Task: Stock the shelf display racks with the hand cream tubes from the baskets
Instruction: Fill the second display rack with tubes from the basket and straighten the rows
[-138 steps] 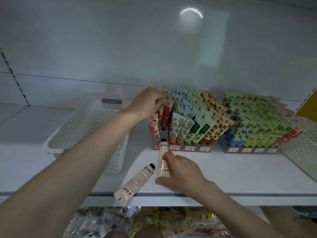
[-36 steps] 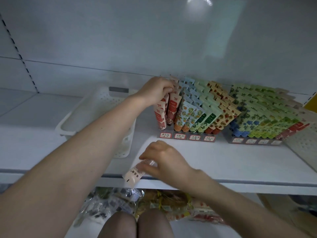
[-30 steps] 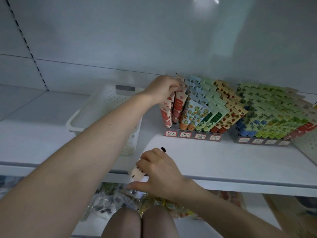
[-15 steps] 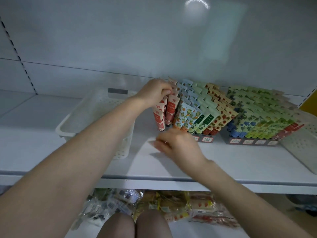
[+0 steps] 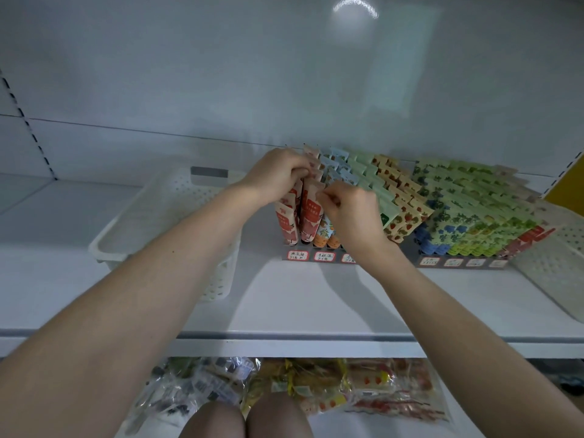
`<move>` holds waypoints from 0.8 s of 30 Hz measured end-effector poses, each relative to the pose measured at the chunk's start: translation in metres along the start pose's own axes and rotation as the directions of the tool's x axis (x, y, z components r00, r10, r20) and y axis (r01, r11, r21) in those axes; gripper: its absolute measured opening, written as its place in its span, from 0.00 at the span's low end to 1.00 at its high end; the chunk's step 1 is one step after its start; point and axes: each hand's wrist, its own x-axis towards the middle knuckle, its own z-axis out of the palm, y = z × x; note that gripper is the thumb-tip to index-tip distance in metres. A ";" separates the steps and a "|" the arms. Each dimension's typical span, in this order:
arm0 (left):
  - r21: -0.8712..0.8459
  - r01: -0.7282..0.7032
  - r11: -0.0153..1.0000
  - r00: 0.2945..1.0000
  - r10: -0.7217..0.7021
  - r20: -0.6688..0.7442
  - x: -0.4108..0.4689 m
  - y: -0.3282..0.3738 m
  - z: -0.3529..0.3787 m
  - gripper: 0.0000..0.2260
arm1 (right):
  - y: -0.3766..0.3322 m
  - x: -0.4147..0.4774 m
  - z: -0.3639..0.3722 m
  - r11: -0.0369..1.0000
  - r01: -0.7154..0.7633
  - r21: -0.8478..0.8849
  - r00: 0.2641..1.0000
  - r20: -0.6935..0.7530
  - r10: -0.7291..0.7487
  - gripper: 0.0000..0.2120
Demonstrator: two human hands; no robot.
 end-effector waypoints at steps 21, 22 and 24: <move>0.046 0.008 0.999 0.999 -0.010 0.044 0.003 -0.010 0.003 0.10 | 0.004 0.017 0.001 0.995 -0.091 -0.037 0.978 0.183 0.097 0.12; 0.051 0.002 0.999 0.999 -0.005 0.046 0.003 -0.010 0.002 0.10 | 0.003 0.017 -0.001 0.996 -0.087 -0.015 0.982 0.168 0.089 0.12; 0.051 0.006 0.999 0.999 -0.009 0.045 0.003 -0.011 0.002 0.10 | 0.002 0.016 -0.003 0.997 -0.074 -0.001 0.985 0.157 0.073 0.12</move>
